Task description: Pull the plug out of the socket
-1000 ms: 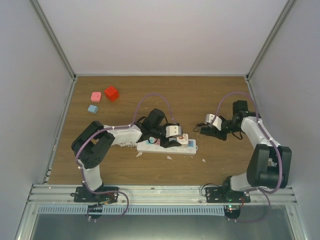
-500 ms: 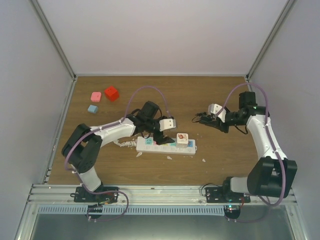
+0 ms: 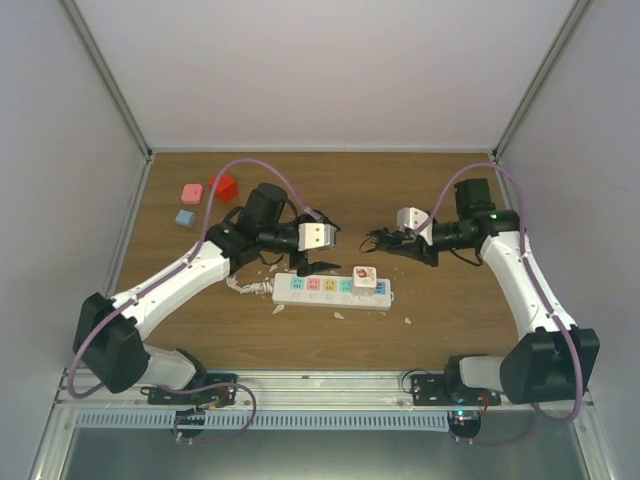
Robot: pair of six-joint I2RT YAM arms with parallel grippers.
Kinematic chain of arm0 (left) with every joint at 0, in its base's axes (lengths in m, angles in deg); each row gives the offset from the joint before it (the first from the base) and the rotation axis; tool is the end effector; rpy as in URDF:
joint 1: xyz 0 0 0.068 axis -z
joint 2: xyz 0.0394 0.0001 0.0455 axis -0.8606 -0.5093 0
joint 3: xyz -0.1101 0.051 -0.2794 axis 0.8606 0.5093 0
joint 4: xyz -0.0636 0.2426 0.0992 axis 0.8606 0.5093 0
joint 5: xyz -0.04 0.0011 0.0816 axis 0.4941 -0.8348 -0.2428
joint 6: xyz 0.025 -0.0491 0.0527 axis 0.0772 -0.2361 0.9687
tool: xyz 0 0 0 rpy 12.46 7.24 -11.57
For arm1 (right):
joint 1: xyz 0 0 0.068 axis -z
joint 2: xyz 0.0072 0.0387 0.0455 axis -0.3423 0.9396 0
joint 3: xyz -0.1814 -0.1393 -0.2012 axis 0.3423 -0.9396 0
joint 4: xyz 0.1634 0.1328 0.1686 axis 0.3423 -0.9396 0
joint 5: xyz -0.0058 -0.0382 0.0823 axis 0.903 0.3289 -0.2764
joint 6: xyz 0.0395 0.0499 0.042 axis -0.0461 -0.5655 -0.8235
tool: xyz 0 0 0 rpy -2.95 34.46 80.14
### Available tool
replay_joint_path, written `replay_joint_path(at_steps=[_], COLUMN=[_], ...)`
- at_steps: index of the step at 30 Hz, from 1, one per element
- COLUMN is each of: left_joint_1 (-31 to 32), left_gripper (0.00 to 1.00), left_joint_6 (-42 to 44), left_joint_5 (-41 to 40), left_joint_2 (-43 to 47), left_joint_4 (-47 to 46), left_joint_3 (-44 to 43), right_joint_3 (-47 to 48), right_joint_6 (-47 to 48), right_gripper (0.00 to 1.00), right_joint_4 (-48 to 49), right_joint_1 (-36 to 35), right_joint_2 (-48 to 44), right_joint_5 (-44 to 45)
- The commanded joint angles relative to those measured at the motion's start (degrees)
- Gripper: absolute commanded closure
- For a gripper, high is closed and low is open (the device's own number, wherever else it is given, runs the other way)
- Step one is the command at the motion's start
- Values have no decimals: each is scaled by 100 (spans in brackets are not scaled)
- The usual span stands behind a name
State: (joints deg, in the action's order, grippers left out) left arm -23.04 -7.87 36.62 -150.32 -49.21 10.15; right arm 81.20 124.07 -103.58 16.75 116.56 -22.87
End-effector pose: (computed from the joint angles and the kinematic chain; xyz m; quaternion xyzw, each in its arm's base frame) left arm 0.2413 -0.2286 0.3214 0.6367 0.5631 -0.2895 0.4402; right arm 0.2415 0.0662 0.3195 -0.5840 0.6526 0.2721 0.3987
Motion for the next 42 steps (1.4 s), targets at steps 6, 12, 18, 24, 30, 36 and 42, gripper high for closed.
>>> replay_joint_path(at_steps=[6,12,18,24,30,36,42], left_joint_1=[180,471,661,810,1022,1077,1121], left_gripper=[17,19,19,21,30,39,50], left_joint_6=[1155,1791,2193,2506,2894,3004,3112], left_joint_5=[-74,-340,-593,-943,-1528,-1705,-1902], left_joint_2=[288,180,120,-24,-163,-199,-167], left_joint_4=[88,339,349,188,27,-42,-44], left_joint_3=[-552,-817,-734,-678,-447,-326,-175], right_joint_3=[297,502,697,732,829,984,1125], right_joint_6=[-1266,-1707,-1855,-1798,-1411,-832,-512], right_gripper=[73,73,73,74,76,76,76], right_joint_4=[385,311,-69,-385,-928,-1511,-1925], right_joint_1=[-692,-802,-839,-901,-986,-1165,-1262], right_joint_2=[504,876,1321,1610,1908,2137,2365], right_joint_5=[-1078,-1545,-2035,-2366,-2539,-2563,-2548])
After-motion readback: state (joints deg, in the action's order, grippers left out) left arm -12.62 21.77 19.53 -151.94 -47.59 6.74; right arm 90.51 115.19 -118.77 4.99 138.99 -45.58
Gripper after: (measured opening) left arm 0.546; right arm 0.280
